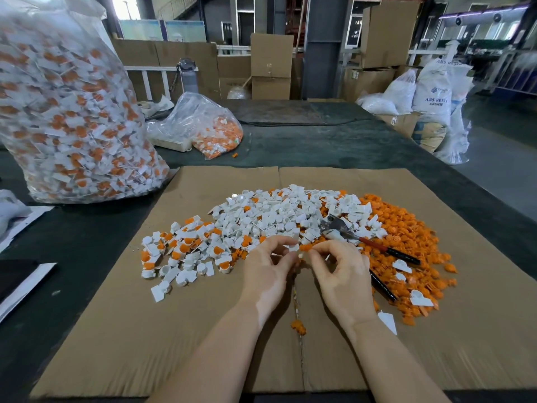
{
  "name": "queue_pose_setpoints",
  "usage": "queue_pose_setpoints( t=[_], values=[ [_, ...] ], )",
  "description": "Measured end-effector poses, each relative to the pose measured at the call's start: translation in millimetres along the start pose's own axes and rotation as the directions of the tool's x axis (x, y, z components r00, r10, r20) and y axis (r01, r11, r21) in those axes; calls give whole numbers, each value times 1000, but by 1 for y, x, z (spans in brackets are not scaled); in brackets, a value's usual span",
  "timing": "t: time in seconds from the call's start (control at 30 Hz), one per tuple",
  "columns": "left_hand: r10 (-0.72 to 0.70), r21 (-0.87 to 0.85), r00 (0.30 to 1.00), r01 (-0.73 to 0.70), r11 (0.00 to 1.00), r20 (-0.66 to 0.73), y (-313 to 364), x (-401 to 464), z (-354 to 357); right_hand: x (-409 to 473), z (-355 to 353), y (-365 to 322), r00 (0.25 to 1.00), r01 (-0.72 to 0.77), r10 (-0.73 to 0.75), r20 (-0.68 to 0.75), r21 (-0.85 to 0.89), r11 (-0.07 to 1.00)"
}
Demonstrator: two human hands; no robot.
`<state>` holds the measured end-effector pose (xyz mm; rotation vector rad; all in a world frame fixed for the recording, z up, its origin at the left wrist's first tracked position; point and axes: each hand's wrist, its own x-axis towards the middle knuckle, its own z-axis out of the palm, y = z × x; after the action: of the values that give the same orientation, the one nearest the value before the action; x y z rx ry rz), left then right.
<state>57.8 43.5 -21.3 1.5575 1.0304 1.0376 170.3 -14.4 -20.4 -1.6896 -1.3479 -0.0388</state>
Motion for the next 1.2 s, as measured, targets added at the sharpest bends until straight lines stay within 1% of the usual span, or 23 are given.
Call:
queue_pose_setpoints(
  t=[0.1,0.17,0.3,0.37,0.5,0.73,1.2],
  values=[
    [-7,66,998,3,998,67,2,-1,1,1,1,1,999,-35,34,19,41,999],
    [-2,78,996,-5,997,92,4,-2,0,2,1,2,998,-61,59,30,60,996],
    [34,-52,992,-28,998,120,10,-6,-2,4,2,3,993,-102,96,75,89,991],
    [36,-98,992,-24,995,117,11,-6,-3,5,2,4,990,-106,98,103,76,991],
    [38,-112,995,-28,993,96,9,-6,-3,6,2,4,987,-94,89,135,29,995],
    [57,-88,995,-50,995,77,10,-6,-4,7,1,4,978,-102,96,184,21,995],
    [66,-105,995,-57,993,75,11,-8,-4,5,0,4,981,-100,91,172,42,994]
  ],
)
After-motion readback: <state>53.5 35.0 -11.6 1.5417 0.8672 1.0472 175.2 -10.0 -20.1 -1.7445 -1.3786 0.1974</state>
